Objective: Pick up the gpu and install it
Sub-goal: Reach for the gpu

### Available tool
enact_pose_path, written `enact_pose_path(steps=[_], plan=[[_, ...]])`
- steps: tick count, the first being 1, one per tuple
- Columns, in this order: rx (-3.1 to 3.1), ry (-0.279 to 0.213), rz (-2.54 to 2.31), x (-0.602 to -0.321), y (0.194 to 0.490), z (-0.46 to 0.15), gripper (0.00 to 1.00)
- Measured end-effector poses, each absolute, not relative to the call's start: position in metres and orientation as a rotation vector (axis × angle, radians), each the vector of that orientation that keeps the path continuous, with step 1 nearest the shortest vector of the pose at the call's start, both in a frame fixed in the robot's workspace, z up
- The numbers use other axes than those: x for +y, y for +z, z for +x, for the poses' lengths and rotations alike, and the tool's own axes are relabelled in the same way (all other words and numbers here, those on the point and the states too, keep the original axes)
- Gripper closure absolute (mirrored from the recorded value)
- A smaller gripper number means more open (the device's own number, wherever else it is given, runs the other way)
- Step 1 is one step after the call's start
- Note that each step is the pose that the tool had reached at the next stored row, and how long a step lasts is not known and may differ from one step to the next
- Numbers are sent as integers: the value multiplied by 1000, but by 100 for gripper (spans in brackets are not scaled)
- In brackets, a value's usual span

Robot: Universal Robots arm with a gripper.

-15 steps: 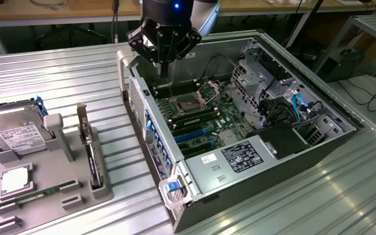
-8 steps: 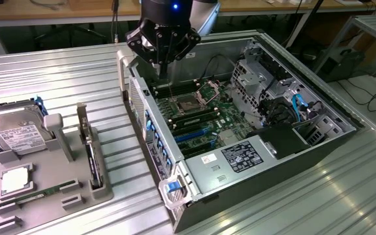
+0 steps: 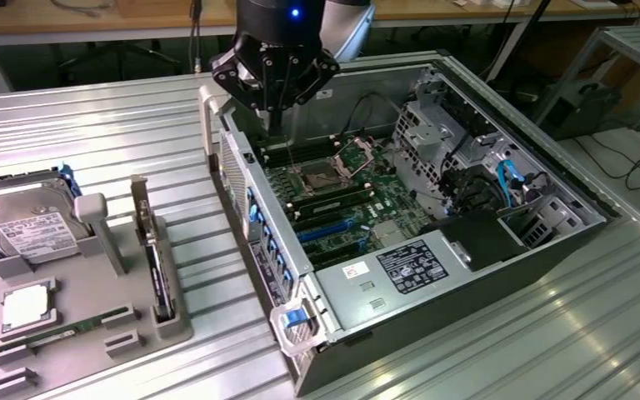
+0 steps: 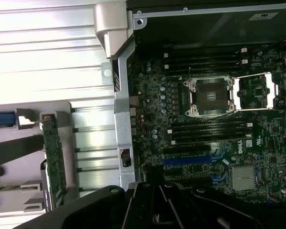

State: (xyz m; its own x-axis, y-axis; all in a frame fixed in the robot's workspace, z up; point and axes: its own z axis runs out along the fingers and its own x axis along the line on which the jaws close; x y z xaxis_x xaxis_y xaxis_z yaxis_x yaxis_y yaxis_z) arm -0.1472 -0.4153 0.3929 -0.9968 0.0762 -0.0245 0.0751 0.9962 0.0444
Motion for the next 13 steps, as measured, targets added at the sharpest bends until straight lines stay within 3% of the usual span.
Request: enact_pose_path(steps=[13], plan=[[3113,69,101,-448,391,-184,89]])
